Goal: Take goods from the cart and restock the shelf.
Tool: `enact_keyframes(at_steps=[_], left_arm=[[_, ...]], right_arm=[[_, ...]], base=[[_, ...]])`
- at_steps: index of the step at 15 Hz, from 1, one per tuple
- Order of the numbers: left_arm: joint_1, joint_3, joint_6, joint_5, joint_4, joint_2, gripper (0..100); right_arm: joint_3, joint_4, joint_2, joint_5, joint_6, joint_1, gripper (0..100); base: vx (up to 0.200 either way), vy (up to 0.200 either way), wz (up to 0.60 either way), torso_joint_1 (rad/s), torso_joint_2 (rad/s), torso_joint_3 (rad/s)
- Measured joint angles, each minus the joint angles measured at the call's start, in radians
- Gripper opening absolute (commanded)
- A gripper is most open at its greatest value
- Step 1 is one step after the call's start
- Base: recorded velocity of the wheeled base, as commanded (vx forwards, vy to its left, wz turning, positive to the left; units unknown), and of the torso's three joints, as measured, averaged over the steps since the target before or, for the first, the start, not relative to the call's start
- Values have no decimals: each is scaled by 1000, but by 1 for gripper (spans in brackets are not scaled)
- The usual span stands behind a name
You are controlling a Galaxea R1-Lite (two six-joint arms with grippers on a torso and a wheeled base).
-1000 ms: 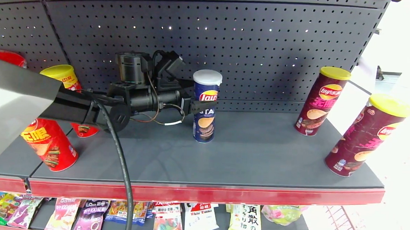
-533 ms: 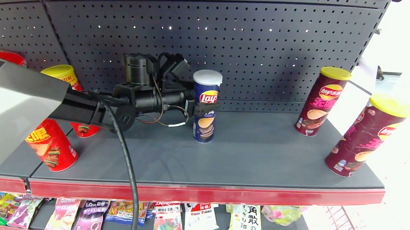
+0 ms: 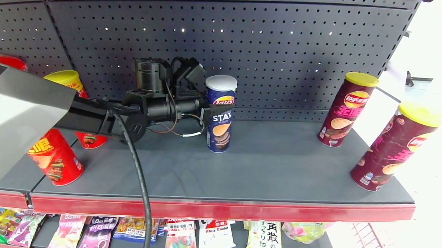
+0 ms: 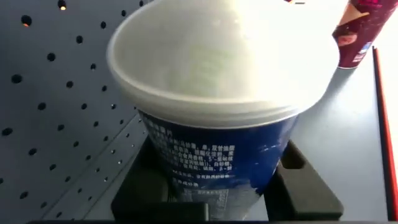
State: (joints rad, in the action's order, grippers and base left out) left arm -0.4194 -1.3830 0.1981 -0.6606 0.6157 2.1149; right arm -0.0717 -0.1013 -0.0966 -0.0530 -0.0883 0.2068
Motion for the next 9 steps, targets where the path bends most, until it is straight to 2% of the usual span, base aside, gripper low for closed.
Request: enact_keyframes(at_steps=[4, 9], left_arm=[[1, 179, -1, -85, -5, -116, 0], [4, 400, -1, -122, -5, -287, 0]], right_arm=[[0, 0, 0, 0, 0, 0, 0], [0, 0, 0, 1, 0, 0, 0]], base=[[0, 0, 0, 0, 0, 0], [0, 0, 0, 0, 0, 0]])
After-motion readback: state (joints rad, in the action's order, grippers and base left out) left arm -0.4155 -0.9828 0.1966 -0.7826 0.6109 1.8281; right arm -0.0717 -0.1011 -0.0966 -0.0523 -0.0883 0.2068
